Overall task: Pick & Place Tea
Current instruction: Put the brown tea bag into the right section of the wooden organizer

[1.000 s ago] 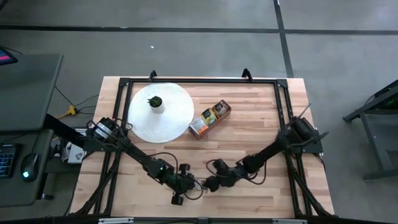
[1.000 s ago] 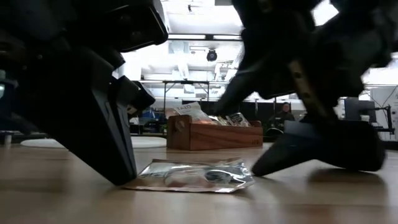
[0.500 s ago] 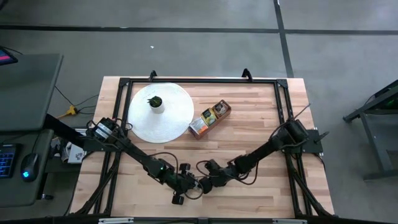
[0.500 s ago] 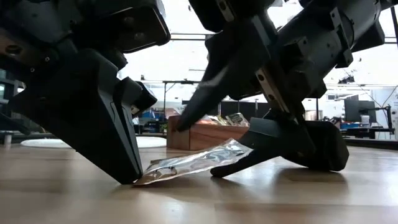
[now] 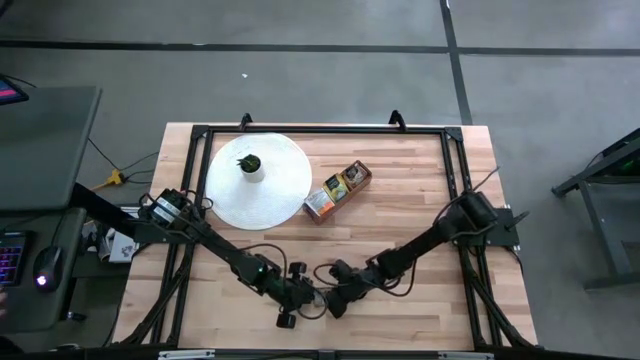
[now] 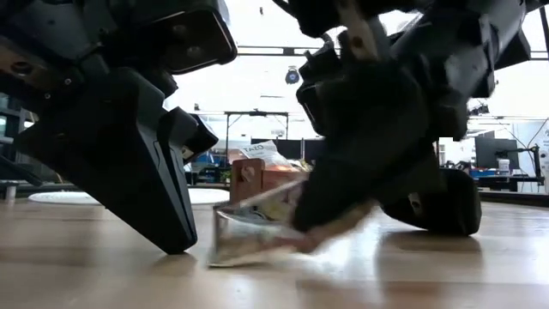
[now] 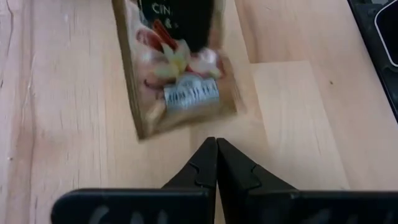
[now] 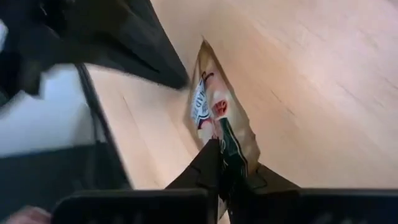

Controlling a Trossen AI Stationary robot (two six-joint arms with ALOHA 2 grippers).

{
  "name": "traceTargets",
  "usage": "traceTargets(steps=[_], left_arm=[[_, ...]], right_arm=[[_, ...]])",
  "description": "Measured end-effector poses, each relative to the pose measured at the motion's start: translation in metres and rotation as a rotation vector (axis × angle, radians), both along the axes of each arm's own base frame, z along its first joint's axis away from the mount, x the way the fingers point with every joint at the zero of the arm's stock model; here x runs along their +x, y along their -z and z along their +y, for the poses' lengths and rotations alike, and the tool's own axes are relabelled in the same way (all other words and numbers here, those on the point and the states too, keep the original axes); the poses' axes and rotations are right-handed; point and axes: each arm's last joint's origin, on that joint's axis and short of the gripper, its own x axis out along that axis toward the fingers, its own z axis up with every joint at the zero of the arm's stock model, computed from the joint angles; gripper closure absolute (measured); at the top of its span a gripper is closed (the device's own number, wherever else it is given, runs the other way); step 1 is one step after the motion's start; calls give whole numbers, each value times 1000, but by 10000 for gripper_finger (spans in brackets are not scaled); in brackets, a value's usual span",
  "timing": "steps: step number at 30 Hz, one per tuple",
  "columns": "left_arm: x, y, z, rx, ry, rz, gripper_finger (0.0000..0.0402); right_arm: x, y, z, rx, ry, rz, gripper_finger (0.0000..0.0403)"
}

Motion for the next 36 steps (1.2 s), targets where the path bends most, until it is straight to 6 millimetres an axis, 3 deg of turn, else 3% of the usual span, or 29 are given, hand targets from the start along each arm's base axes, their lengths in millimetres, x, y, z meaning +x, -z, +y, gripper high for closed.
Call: traceTargets(steps=[4,11,18,25,30,36], left_arm=[[0,0,0,-10,15,7,401],[-1,0,-1,-41,50,30,401],[0,0,-2,-53,58,27,401],[1,-1,-3,-70,62,8,402],[2,-3,-4,-83,65,-9,402],[2,-3,-4,-86,66,-12,402]], right_arm=[[-9,-6,-4,-83,-86,63,400],[-39,-42,-27,-313,-266,224,401],[-75,-94,-84,-594,-445,369,402],[-98,-137,-148,-758,-583,419,402],[-93,-165,-183,-918,-748,452,403],[-61,-190,-224,-1101,-884,465,403]])
